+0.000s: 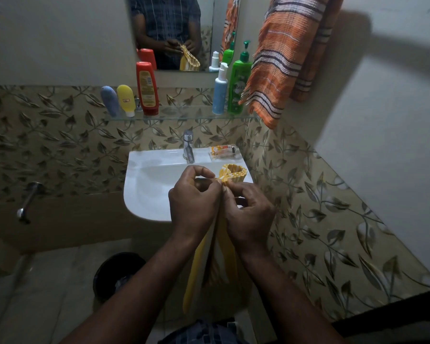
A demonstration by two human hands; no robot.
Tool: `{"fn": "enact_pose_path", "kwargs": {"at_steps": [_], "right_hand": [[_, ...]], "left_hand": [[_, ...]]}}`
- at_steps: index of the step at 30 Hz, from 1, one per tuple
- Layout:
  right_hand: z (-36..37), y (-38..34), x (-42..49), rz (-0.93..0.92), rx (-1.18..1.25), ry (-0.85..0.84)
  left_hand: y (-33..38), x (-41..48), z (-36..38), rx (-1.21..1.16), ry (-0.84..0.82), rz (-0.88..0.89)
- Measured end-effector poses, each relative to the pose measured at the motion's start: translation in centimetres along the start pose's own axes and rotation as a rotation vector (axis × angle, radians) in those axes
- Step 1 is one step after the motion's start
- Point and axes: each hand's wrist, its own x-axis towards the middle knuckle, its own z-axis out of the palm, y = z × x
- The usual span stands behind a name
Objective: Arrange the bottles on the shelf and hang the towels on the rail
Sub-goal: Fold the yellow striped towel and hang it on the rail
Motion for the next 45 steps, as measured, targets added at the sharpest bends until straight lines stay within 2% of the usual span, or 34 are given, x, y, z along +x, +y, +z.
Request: {"fn": "enact_pose_path", "kwargs": {"at_steps": [6,12,15,18,21,22,26,29,33,37,39,43,45], "right_hand": [[-0.4,0.2,-0.1,-0.020,0.022,-0.061],[-0.6,0.6,-0.2,0.204,0.263,-0.181],[-1.4,0.7,0.2,0.207,0.277,-0.234],[-2.7,0.5,1.3,0.072,0.112,-0.245],[-4.5,2.4,3.8,-0.073,-0.241,-0.191],[-5.2,3.2,4.7,-0.074,-0.338,-0.250],[-6.8,4.7,6.4,-0.004,-0.559,-0.684],[-7.0,4.5,6.9,0.055,-0.578,-0.807],[-7.7,3.0,7.7,-0.017,-0.602,-0.805],[-7.3,1.5,7.4,-0.135,-0.567,-0.766],[-7.2,1.5,7.2,-0.145,-0.566,-0.724],[-7.3,0.5,6.8,-0.171,-0.384,-0.631],[-7.0,0.1,6.8,-0.149,-0.395,-0.599]], "left_hand": [[-0.1,0.0,-0.1,-0.051,-0.049,0.033],[-0.2,1.0,-0.6,-0.099,-0.105,0.033],[0.0,1.2,-0.6,-0.017,-0.125,0.112],[0.2,1.4,-0.7,0.039,-0.121,0.184],[0.3,1.7,-1.2,0.029,-0.141,0.233],[0.2,2.0,-1.3,0.025,-0.157,0.241],[0.0,2.7,-1.7,-0.032,-0.235,0.242],[-0.2,3.2,-1.9,-0.027,-0.272,0.250],[-1.4,5.2,-3.1,0.026,-0.214,0.208],[-2.6,6.4,-4.4,-0.080,-0.224,0.100],[-3.1,6.4,-4.7,-0.095,-0.247,0.080],[-3.4,6.8,-5.0,-0.171,-0.253,0.055],[-3.3,7.0,-5.0,-0.211,-0.293,0.059]]}}
